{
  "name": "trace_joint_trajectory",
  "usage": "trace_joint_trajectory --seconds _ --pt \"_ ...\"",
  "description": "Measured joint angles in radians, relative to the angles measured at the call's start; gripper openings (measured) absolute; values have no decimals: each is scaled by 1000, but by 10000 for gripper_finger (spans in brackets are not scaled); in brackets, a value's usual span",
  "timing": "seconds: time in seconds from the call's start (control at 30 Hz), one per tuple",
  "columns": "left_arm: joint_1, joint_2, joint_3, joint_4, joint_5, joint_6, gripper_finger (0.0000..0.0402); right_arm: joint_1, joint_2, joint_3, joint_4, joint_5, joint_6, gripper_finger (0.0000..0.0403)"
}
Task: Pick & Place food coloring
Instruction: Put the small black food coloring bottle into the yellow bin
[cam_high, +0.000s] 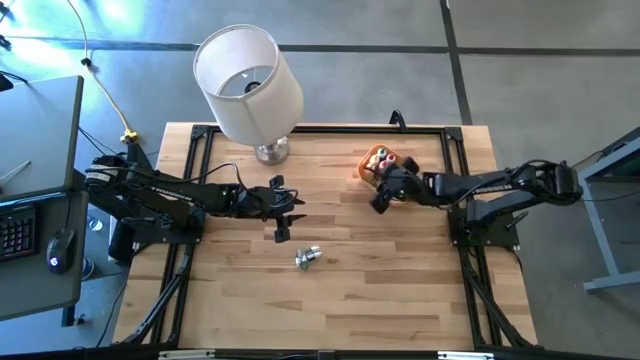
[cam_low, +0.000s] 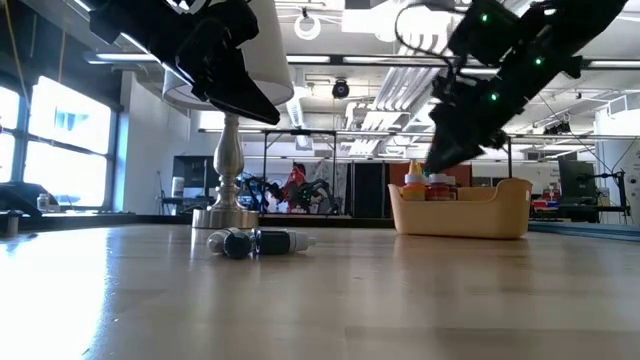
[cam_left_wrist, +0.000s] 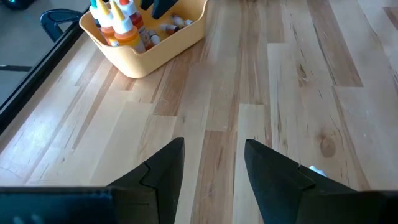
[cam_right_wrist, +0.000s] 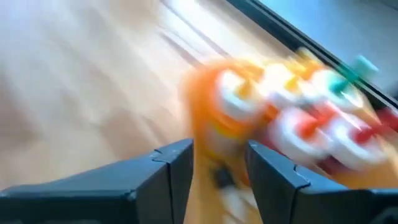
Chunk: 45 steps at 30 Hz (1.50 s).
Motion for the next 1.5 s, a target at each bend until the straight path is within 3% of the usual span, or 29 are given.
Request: trace_joint_trajectory --seconds 0.13,0.67,0.83,1.0,1.23,1.5 --pt "0 0 0 0 0 0 165 47 0 0 123 -67 -43 138" --pt "0 0 0 0 0 -5 165 282 0 1 134 -34 37 138" --pt "0 0 0 -1 0 -29 165 355 33 1 237 -73 35 138" --pt "0 0 0 -5 10 -62 165 419 171 1 505 -157 -19 138" --pt "0 0 0 5 25 -56 165 459 500 47 970 -218 -127 138" --pt "0 0 0 -6 52 -57 165 443 772 309 885 -370 -320 138"
